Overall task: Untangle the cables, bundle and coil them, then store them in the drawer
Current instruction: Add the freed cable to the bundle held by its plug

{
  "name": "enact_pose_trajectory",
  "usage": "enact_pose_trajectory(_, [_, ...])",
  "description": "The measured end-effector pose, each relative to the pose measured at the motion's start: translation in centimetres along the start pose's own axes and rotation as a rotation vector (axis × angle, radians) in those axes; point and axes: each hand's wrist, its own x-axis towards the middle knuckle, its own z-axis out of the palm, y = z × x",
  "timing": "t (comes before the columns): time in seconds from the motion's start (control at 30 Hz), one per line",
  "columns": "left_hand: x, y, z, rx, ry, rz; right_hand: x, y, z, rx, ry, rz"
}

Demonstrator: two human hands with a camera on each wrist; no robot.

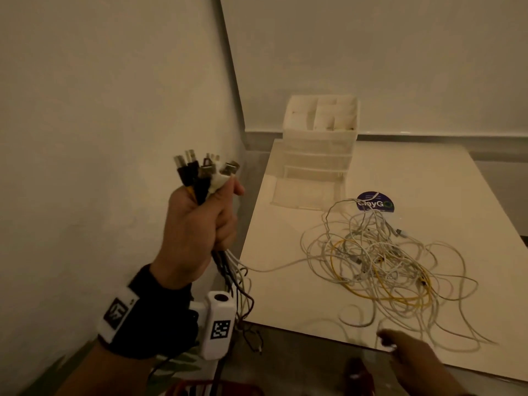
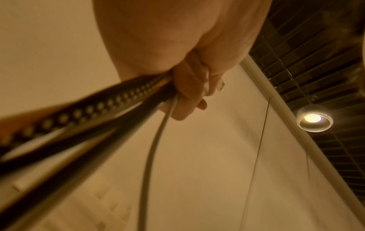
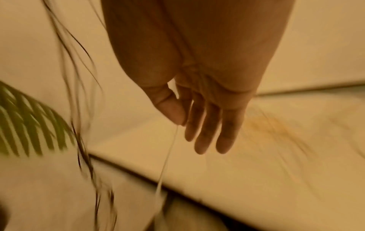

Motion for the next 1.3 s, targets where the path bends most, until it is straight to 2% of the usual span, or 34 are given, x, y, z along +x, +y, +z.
enact_pose_trajectory(0.1, [-0.6, -0.8, 1.5, 0.004, -0.072, -0.042, -1.1, -5.0, -5.1, -0.087, 0.320, -0.162])
enact_pose_trajectory(0.13, [-0.8, -0.9, 1.9, 0.001, -0.091, -0.046, -2.0, -7.0, -7.4, -0.063, 0.415, -0.264])
enact_pose_trajectory(0.2, [-1.1, -0.8, 2.5, -0.020, -0.116, -0.053, -4.0, -10.9, -10.6, 0.143, 0.536, -0.532])
enact_pose_trajectory(0.27, [-1.3, -0.6, 3.1, -0.046, -0.139, -0.057, -5.4, -13.9, -12.5, 0.320, 0.547, -0.820])
enact_pose_trajectory(0.33, [-1.6, -0.5, 3.6, -0.053, -0.166, -0.048, -5.7, -16.5, -12.8, 0.422, 0.344, -0.941])
enact_pose_trajectory(0.4, [-2.0, -0.4, 4.0, -0.054, -0.183, -0.029, -4.7, -18.2, -11.8, 0.390, 0.048, -0.937])
enact_pose_trajectory(0.43, [-2.3, -0.3, 4.2, -0.055, -0.189, -0.018, -4.0, -18.7, -10.9, 0.364, -0.041, -0.928])
enact_pose_trajectory(0.57, [-3.1, -0.1, 4.9, -0.081, -0.172, -0.004, -2.1, -19.5, -6.4, 0.500, -0.200, -0.896])
enact_pose_trajectory(0.73, [-3.1, 0.8, 4.3, -0.091, -0.095, 0.015, -1.2, -18.2, -1.1, 0.683, -0.142, -0.791])
enact_pose_trajectory(0.87, [-2.8, 2.4, 3.3, -0.098, -0.081, 0.057, 0.4, -15.7, 1.7, 0.533, -0.063, -0.679])
enact_pose_trajectory(1.03, [-2.9, 3.1, 4.0, -0.059, -0.114, 0.121, 2.2, -13.3, 4.0, 0.541, -0.148, -0.475])
enact_pose_trajectory(1.23, [-2.7, 3.0, 4.3, -0.095, -0.122, 0.166, 3.2, -8.7, 7.4, 0.436, -0.296, -0.326])
enact_pose_trajectory(1.3, [-2.4, 2.3, 4.5, -0.089, -0.135, 0.142, 3.1, -6.8, 8.6, 0.377, -0.278, -0.313])
